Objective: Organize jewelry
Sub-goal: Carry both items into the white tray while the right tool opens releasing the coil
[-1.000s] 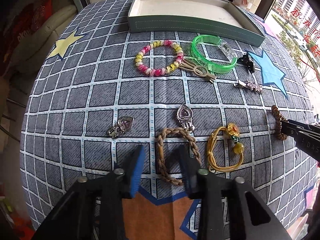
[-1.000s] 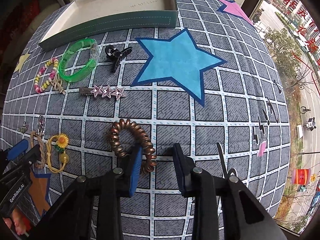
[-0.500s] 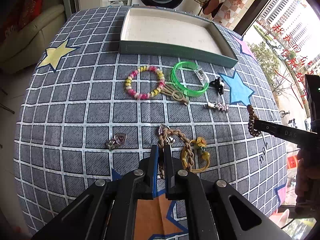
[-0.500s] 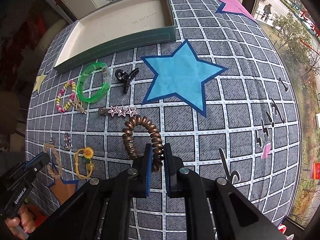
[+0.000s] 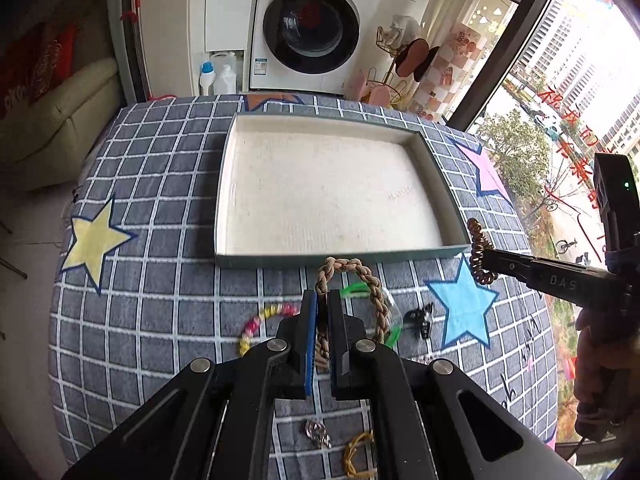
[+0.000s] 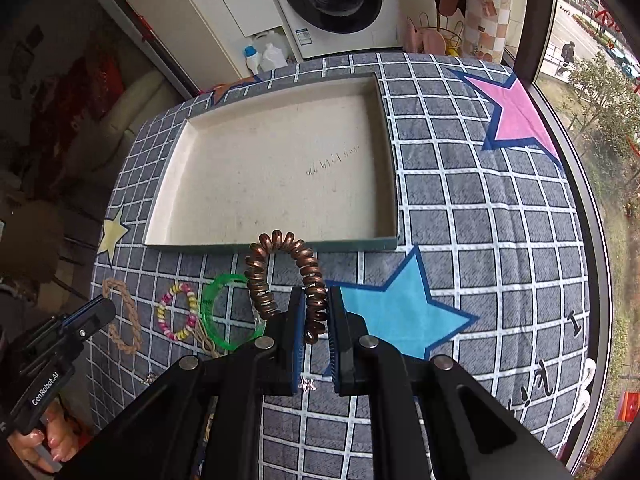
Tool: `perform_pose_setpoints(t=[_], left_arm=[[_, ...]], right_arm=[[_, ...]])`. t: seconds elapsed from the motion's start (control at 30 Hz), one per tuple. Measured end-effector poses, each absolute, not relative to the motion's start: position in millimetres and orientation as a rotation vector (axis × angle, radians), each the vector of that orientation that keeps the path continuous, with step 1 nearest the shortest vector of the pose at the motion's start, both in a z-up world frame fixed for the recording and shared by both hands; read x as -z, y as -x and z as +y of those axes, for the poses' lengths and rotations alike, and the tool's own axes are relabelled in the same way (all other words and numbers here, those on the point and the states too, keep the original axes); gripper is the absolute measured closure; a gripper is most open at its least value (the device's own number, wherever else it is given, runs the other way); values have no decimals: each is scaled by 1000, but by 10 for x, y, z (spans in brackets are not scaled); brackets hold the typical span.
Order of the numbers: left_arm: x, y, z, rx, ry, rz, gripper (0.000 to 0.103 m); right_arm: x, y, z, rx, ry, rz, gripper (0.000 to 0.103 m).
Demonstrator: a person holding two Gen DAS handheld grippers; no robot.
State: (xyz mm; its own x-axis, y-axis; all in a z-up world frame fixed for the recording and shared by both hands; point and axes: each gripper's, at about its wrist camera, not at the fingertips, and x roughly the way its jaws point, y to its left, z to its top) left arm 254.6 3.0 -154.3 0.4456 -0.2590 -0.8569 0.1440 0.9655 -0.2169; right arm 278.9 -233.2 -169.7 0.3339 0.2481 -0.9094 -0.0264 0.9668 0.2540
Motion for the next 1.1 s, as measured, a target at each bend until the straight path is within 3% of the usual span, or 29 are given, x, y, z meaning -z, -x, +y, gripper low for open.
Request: perform_pose_setpoints(t=[0.5,1.1], left_arm=[[2075,-3807,-74,80,137,1084,86],[2540,-3941,-269,17,-35,1148,85]], right_arm=[[2082,-3871,-2307,-172,-244,1249,91],[2395,-4054,-2142,-169,-160,1295,91]])
